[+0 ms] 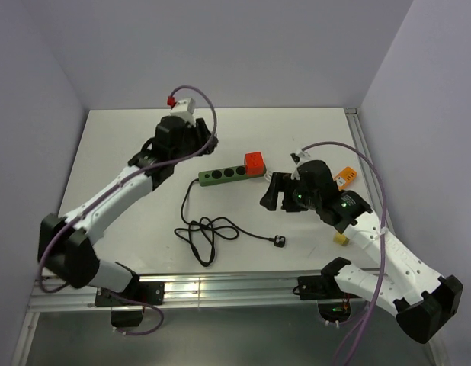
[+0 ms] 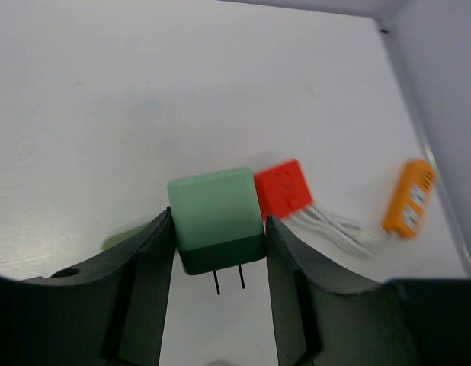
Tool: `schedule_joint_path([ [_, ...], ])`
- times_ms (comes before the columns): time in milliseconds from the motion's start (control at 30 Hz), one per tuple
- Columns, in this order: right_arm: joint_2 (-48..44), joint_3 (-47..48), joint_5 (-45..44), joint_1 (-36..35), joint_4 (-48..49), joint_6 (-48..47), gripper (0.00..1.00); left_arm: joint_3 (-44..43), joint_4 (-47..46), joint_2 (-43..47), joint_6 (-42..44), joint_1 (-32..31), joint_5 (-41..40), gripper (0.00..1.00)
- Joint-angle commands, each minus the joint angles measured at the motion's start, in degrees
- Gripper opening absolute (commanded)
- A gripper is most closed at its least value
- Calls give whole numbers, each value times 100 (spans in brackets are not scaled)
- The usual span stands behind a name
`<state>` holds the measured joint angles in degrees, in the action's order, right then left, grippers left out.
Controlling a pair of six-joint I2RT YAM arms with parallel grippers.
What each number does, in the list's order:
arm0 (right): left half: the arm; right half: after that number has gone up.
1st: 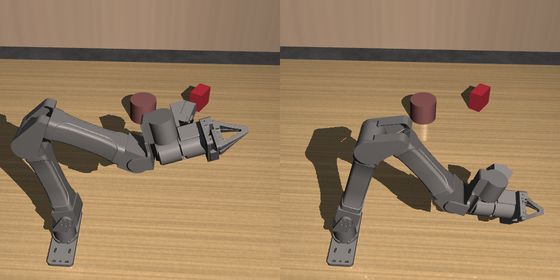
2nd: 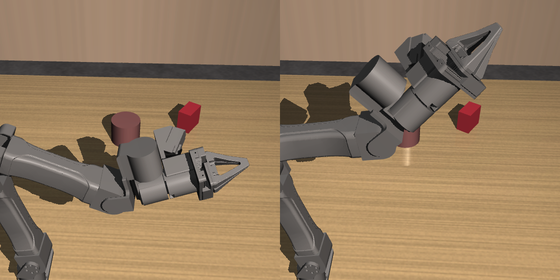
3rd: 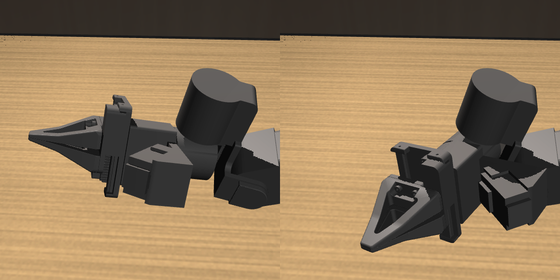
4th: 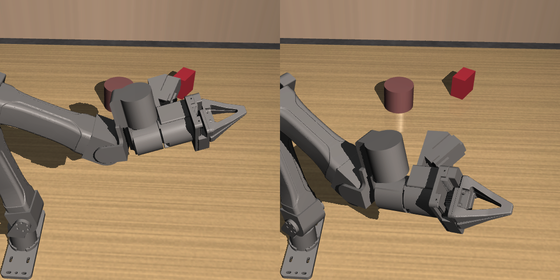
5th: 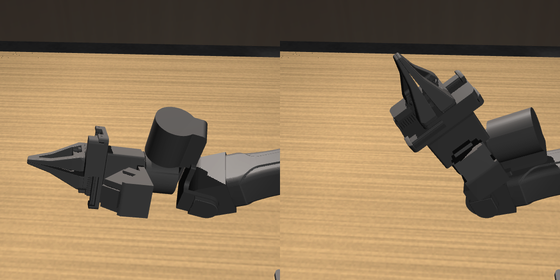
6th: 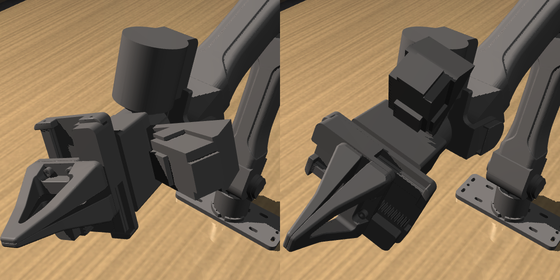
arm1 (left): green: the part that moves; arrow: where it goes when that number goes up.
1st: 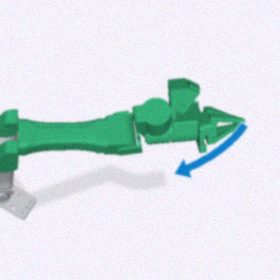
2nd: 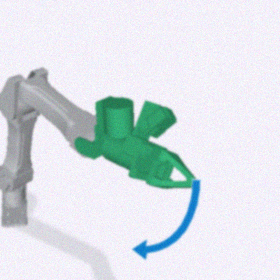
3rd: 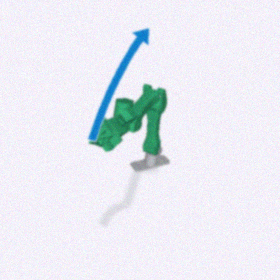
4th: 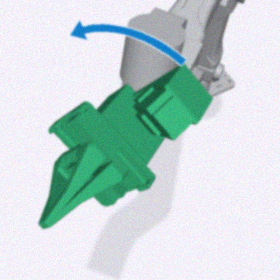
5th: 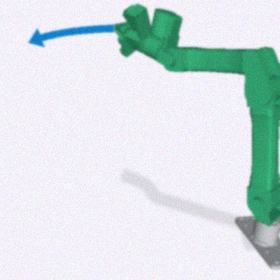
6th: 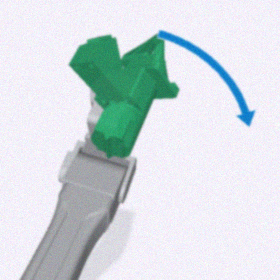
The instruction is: Insert the plug
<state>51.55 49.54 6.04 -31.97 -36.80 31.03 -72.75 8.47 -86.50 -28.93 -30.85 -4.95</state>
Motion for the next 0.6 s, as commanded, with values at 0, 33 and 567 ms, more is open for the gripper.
schedule_joint_path([
  [0,179,407,826,-3,313,-114,87,1057,-476,955,98,-184,1397,0],
  [33,241,477,985,-3,331,-123,86,1296,-608,1194,107,-237,1670,0],
  [567,1235,1506,2991,-301,498,-290,62,3636,-1410,4115,573,-1590,2562,0],
])
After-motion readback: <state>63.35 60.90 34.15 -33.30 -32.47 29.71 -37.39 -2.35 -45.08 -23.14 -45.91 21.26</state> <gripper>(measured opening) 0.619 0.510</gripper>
